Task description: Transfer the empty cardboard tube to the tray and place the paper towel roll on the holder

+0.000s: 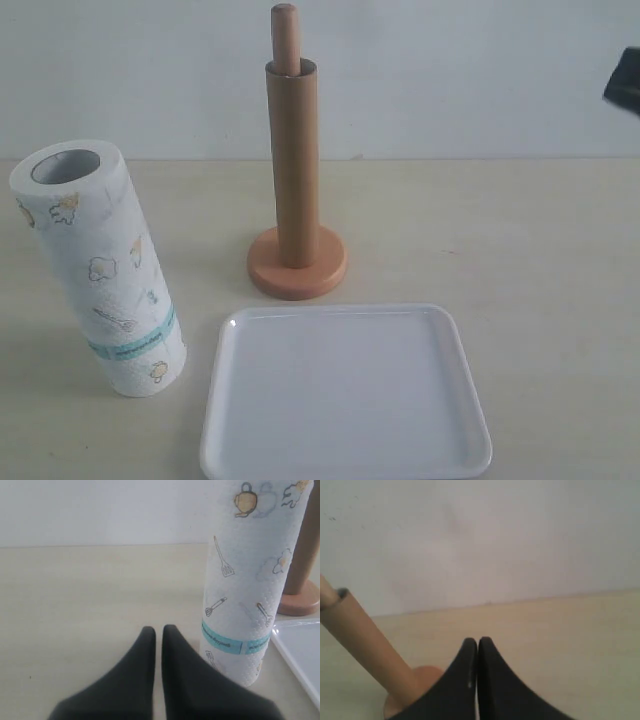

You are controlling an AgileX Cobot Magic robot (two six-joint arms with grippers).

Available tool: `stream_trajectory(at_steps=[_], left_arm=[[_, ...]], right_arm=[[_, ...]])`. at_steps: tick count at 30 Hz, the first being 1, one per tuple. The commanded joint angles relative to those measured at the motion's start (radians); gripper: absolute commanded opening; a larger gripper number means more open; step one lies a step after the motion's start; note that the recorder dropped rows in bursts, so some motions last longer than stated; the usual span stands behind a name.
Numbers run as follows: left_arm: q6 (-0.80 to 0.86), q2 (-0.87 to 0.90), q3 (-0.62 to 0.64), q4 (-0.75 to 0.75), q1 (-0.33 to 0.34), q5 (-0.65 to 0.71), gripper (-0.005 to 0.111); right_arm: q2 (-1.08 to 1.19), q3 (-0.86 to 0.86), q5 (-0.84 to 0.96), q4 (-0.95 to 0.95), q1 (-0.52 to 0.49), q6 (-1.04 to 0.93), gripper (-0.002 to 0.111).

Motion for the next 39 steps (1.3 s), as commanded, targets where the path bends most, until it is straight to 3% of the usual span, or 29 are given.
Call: stream_trajectory(at_steps=[1,7,11,20,24,30,33,36,39], left_arm=[[0.001,-0.002,0.004,-0.005,0.003,0.001,0.004],[0.001,-0.002,0.004,-0.005,0.003,0.001,0.004],[0.001,-0.002,0.004,-0.005,0.003,0.001,0.004],[0.001,-0.002,0.004,-0.005,0.003,0.001,0.004],[0.001,-0.002,0.004,-0.005,0.003,0.001,0.004],[0.001,-0.002,0.004,-0.005,0.003,0.001,0.004],[0.001,-0.002,0.004,-0.005,0.003,0.001,0.004],[0.001,-0.002,0.004,-0.005,0.003,0.001,0.004],[0.001,-0.002,0.004,-0.005,0.003,0.001,0.004]], right_arm=[[0.139,0.005,-0.034,-0.031,-0.002,0.077,0.0],[0.243,-0.017,-0.284,-0.202,-0.002,0.166,0.0],[0.256,-0.054,-0.404,-0.203,-0.002,0.195,0.0],[0.256,-0.143,-0.562,0.375,-0.002,0.352,0.0],[0.256,-0.228,-0.513,0.463,-0.011,0.487,0.0],[0.214,-0.307,-0.455,0.513,-0.074,0.488,0.0],[0.136,-0.307,-0.366,0.674,-0.085,0.32,0.0],[0.02,-0.307,-0.302,0.794,-0.083,0.004,0.0],[-0.095,-0.316,-0.115,0.842,-0.083,-0.354,0.0]])
